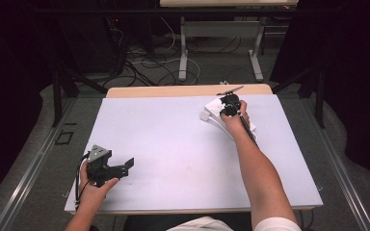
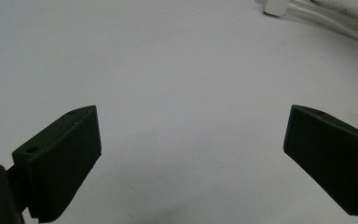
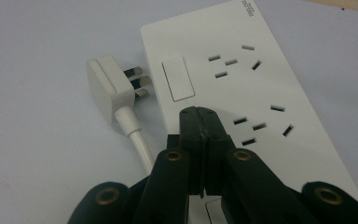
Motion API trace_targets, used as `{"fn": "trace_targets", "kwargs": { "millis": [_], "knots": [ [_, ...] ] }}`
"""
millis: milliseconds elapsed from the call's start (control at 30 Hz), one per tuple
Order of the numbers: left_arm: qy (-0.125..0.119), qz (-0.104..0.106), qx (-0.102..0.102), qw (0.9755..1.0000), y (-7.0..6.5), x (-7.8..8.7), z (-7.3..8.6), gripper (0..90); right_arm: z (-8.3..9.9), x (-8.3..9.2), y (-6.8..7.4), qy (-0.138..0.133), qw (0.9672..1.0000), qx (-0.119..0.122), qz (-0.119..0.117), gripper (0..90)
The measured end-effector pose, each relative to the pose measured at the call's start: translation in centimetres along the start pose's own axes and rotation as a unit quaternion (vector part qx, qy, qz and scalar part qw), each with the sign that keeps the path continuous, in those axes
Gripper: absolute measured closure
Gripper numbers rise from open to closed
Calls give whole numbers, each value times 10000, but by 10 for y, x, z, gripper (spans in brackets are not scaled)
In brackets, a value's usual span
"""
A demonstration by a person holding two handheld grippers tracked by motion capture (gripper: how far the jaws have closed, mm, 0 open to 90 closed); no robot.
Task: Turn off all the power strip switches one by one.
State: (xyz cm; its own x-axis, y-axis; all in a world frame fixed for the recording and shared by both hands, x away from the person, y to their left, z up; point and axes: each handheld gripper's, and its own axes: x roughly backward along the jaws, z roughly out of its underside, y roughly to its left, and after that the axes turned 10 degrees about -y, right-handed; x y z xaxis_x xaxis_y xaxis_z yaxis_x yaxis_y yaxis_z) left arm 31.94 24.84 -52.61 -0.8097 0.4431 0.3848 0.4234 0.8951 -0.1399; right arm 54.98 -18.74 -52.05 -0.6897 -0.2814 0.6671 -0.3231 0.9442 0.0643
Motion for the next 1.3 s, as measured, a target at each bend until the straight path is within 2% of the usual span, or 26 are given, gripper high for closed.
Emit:
{"fn": "trace_targets", "kwargs": {
  "millis": [167, 233, 433, 600, 1000, 1100, 1200, 1267, 1300],
  "knots": [
    [-17, -20, 19, 10000, 0, 1, 0, 37, -2, -2, 1, -9, 10000, 31, -9, 900],
    [-30, -25, 17, 10000, 0, 1, 1, 37, -2, -3, 1, -40, 10000, 60, 55, 900],
    [-26, -49, -13, 10000, 1, 3, 1, 37, -2, -4, 2, -53, 10000, -35, 30, 900],
    [-43, -94, 6, 9999, 1, 6, 2, 37, -3, -5, 0, -39, 9999, 71, 81, 900],
    [-21, -132, 15, 9999, 1, 7, 3, 38, -4, -6, 3, -25, 9999, 76, 85, 900],
    [-26, -127, 7, 9999, 1, 7, 3, 38, -4, -5, 1, -36, 9999, 112, 11, 900],
    [-27, -125, 9, 9999, 1, 7, 3, 38, -4, -6, 3, -33, 9999, 90, 88, 900],
    [-15, -129, -3, 9999, 1, 7, 3, 38, -3, -6, 2, -109, 9998, 164, 12, 900],
    [-12, -128, -1, 9999, 1, 7, 3, 38, -3, -6, 3, -86, 9998, 158, 66, 900]
  ]
}}
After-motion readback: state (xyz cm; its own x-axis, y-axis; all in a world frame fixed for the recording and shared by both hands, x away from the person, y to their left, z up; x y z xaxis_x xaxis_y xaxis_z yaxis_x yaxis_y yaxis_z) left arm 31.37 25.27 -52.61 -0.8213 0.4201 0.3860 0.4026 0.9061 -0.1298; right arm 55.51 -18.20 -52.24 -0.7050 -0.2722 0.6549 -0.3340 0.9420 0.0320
